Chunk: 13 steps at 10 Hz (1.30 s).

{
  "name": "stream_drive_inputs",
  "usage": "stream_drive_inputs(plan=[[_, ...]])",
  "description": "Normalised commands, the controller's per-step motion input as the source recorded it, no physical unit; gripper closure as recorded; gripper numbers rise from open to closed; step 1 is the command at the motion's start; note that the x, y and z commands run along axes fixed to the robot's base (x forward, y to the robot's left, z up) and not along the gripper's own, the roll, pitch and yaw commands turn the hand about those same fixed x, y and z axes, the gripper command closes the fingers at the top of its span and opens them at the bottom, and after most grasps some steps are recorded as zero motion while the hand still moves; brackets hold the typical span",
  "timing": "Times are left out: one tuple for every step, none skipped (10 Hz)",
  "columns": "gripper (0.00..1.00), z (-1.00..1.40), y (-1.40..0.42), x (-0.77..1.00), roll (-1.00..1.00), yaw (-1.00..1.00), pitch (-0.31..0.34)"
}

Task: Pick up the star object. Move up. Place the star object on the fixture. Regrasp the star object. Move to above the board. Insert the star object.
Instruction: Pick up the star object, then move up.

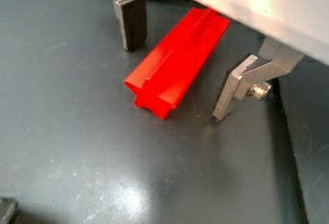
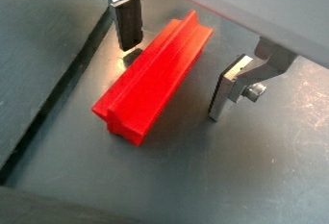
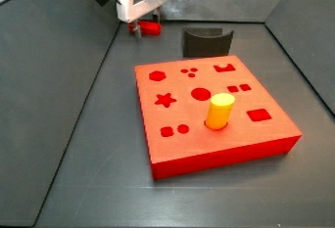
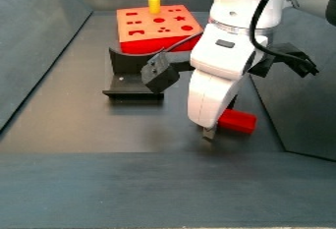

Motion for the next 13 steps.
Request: stream_drive_inputs(plan=[[0.0, 0.0, 0.0, 0.0, 0.01, 0.0, 0.0], [1.0, 0.0, 0.0, 0.0, 0.0, 0.0, 0.0], [1.0, 0.0, 0.0, 0.0, 0.0, 0.0, 0.0], [1.0, 0.0, 0.0, 0.0, 0.0, 0.0, 0.0], [1.0, 0.0, 0.0, 0.0, 0.0, 0.0, 0.0], [1.0, 0.0, 0.0, 0.0, 0.0, 0.0, 0.0], [1.0, 0.0, 0.0, 0.0, 0.0, 0.0, 0.0], [1.0, 0.0, 0.0, 0.0, 0.0, 0.0, 0.0], [1.0, 0.0, 0.0, 0.0, 0.0, 0.0, 0.0], [1.0, 0.0, 0.0, 0.0, 0.0, 0.0, 0.0], [1.0, 0.0, 0.0, 0.0, 0.0, 0.0, 0.0], [1.0, 0.0, 0.0, 0.0, 0.0, 0.0, 0.0], [1.0, 0.83, 0.0, 0.0, 0.0, 0.0, 0.0]])
